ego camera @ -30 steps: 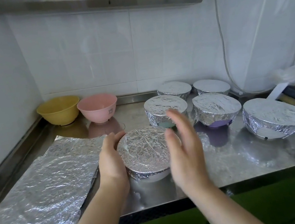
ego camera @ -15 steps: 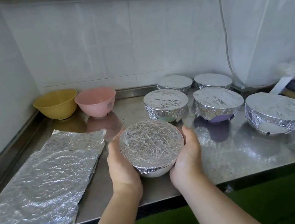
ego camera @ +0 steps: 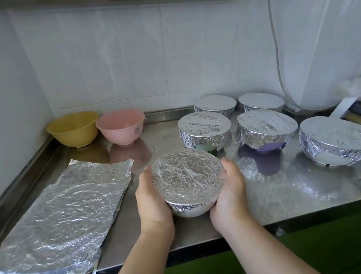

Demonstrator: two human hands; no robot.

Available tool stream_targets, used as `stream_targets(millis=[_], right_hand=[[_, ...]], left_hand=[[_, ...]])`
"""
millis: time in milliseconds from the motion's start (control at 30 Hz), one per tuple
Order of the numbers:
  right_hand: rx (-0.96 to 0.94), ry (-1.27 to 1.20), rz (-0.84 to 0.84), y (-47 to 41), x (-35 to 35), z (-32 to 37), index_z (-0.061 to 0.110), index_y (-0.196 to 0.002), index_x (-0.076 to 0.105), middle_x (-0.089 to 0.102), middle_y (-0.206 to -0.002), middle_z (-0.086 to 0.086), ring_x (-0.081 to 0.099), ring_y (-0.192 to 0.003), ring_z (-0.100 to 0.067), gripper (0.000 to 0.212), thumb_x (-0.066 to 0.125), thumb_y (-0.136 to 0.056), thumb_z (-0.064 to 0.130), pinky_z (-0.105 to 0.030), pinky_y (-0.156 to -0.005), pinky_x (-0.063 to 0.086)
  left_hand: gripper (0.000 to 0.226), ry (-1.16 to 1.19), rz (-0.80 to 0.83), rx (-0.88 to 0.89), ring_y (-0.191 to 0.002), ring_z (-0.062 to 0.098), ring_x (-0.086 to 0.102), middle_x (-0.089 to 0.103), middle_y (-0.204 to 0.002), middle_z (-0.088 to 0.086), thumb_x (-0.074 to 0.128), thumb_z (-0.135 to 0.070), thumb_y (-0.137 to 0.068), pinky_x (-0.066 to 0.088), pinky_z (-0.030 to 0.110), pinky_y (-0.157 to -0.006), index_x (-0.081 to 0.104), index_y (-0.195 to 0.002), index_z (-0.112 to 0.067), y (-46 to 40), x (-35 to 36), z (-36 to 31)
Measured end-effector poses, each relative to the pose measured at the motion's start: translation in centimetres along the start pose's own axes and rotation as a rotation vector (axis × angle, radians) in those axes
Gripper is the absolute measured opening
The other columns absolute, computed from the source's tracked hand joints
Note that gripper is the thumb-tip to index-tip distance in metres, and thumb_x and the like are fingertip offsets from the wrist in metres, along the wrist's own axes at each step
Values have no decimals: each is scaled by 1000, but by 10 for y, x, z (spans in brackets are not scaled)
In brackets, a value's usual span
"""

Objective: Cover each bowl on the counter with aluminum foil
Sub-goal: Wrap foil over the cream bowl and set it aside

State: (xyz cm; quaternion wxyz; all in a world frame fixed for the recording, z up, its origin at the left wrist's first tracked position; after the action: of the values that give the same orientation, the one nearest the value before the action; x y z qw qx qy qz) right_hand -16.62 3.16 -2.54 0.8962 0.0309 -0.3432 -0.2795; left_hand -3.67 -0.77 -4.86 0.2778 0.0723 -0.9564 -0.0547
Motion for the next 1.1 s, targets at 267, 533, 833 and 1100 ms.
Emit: stream_targets(millis=[267, 533, 833, 1100], right_hand=[[-77, 195, 109, -12, -9, 23, 11, -109, 76, 81, -101, -4, 74, -102, -24, 30, 54, -106, 31, -37, -90, 55], [-205, 519, 227, -30, 1, 25, 25, -115, 81, 77, -123, 9, 68, -121, -6, 30, 57, -99, 35, -34, -112, 48], [-361, 914, 214, -45, 13, 56, 25, -92, 84, 81, -91, 9, 74, -93, -14, 24, 62, -98, 16, -32, -88, 52], [-299, 1143, 280, -59, 41, 53, 25, -88, 84, 79, -78, 4, 72, -71, -6, 11, 75, -95, 24, -20, -68, 54]], left_hand=[[42, -288, -40, 153, -133, 11, 55, 63, -139, -16, 48, -54, -97, 39, 41, -116, 69, -131, -40, 15, -9, -26], [39, -567, 8, 277, -132, 22, 53, 62, -139, -2, 40, -45, -108, 40, 46, -116, 57, -140, -31, 28, -1, -30], [28, -878, 13, 344, -91, 11, 64, 73, -112, -10, 53, -28, -100, 42, 30, -83, 73, -120, -29, -12, 5, -77], [24, -1234, 252, 336, -60, 3, 66, 75, -74, -13, 61, -39, -102, 50, 20, -56, 81, -90, -32, -51, 39, -72]])
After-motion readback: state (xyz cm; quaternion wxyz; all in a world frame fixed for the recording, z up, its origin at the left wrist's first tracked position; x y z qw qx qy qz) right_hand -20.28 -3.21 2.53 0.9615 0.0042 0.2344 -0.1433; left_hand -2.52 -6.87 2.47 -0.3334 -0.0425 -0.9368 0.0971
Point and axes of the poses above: each hand's wrist, its own y-axis away from the middle knuckle, its own x-axis out of the palm, z = x × y, the point moved 3 cm from there along -y, towards the middle knuckle
